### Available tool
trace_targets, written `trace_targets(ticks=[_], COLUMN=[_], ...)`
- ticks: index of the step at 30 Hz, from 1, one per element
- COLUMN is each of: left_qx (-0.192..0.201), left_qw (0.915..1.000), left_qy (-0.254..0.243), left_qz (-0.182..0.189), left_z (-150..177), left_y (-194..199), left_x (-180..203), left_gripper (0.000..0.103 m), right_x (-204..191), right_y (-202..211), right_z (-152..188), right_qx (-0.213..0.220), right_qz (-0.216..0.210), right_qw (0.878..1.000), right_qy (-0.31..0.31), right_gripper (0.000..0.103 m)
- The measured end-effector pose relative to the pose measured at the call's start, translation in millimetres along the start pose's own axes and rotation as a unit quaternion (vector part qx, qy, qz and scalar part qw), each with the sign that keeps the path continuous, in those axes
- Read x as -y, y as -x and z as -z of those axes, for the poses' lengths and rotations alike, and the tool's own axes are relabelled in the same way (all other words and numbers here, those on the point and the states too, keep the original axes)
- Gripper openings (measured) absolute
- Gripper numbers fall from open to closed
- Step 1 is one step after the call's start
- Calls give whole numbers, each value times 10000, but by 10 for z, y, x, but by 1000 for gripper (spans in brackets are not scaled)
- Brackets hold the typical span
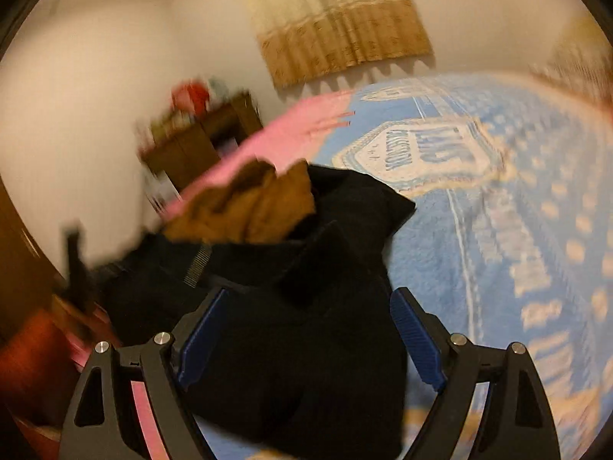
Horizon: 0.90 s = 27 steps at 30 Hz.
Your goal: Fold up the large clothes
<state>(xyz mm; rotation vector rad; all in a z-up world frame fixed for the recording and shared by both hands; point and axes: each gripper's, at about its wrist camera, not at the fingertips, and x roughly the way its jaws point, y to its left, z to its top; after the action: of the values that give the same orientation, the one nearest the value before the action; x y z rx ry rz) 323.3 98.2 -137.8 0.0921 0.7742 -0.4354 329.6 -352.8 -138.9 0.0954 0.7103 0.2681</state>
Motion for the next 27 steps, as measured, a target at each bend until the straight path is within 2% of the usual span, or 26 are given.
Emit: trace_targets(ticks=[2,3,4,5,6,7,8,10,14,18,23,27], left_qx=[-34,-39,-56,-45,-8,7,50,247,791,1077,1160,1090], left_qw=[9998,9997,9996,9995,9991,9988,9989,9993,9963,9918,9872,9809], left_qy=[-150,-183,-207,-249,-307,-345,-310,-139,348,687,1084,1560], left_qz=[-107,-132,-159,-203,-288,-348,-336,-261,-12,-38,-172,-405], left_z=[-16,-20,-22,-22,-12,4,21,81,134,-32,-514,-930], left_y=[-52,-75,-94,-96,-81,-59,-19,135,552,779,664,279], left_x=[57,75,88,103,115,123,120,135,138,84,-85,-323], left_gripper=[68,67,56,47,23,19,18,15,15,15,15,15], right_x=[-1,17,34,33,28,38,48,57,-112,-323,-496,-219], right_y=[-213,-304,-392,-467,-537,-534,-487,-313,197,602,540,79], right_z=[-16,12,16,30,38,51,58,81,84,-116,-660,-1248], right_qx=[-169,-273,-396,-512,-593,-581,-507,-268,255,833,1247,1229], right_qz=[255,152,56,21,161,354,291,158,128,122,371,615], right_qw=[9993,9992,9989,9984,9977,9972,9981,9995,9996,9963,9895,9902], right_qy=[211,240,228,230,291,303,212,-1,-30,188,626,265], right_gripper=[86,86,84,63,47,28,24,20,19,19,19,19])
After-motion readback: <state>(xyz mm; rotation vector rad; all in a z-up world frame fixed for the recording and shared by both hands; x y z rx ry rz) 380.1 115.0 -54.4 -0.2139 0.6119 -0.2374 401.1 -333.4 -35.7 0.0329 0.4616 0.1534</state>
